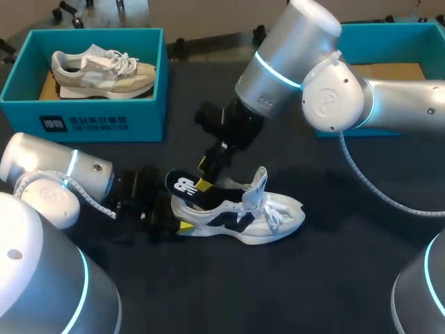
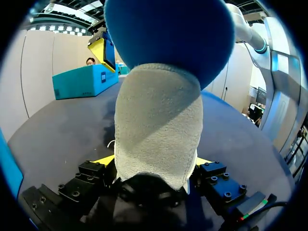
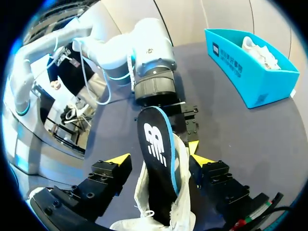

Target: Take the shoe out of the shoebox, open the shoe tongue, remove and reinsert the insole, then place the shoe into the shoebox

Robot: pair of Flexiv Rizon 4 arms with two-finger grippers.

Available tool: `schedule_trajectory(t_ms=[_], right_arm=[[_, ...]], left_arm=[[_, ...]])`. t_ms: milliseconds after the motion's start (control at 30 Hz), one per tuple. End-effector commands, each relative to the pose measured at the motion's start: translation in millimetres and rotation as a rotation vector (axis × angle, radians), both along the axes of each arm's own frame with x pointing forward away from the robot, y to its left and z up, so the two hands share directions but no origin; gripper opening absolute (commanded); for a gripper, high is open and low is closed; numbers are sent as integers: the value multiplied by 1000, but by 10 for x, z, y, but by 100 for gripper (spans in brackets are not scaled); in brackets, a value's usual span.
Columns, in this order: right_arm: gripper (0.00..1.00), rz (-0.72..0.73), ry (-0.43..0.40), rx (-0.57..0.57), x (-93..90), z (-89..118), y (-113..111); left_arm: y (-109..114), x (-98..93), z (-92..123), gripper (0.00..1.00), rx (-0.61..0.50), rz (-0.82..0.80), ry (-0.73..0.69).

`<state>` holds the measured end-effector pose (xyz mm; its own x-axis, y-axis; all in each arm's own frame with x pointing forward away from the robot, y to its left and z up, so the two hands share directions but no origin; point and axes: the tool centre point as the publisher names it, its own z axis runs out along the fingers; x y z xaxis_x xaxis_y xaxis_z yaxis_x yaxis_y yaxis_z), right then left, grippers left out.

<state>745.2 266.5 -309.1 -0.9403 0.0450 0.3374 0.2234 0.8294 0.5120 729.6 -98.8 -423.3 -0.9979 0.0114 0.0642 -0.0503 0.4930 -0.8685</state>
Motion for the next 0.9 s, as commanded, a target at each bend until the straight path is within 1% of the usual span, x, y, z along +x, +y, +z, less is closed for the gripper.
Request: schedule_trajectory(t_ms=[33,67,133,167,200,233,300,400,500,633,700,767,900], right_arm=[[64,0,12,19,-11,-83,51],[64,-1,16,29,-22,-88,61],[68,3,26,41,-44,-113,83],[69,3,32,47,-50,-120,86],[72,0,32,53,-60,-130,92],[72,-1,33,54,-69,-137,94],[70,-2,40,57,-87,-146,97],[71,3,53,66,-114,-159,109],[67,5,64,70,-143,-183,113],[53,11,72,75,-166,-186,123],[51,19,76,78,-168,-185,136],[52,25,81,80,-174,-194,148],[51,25,83,81,-178,-200,150]], left_arm=[[-5,24,-15,0,5,0,1],[-5,24,-15,0,5,0,1],[-5,24,-15,0,5,0,1],[-5,24,-15,0,5,0,1],[-5,24,-15,0,5,0,1],[-5,24,-15,0,5,0,1],[-5,24,-15,0,5,0,1],[-5,24,-15,0,5,0,1],[-5,24,-15,0,5,0,1],[-5,24,-15,0,5,0,1],[-5,24,-15,0,5,0,1],[-5,24,-15,0,5,0,1],[-5,24,-15,0,5,0,1]])
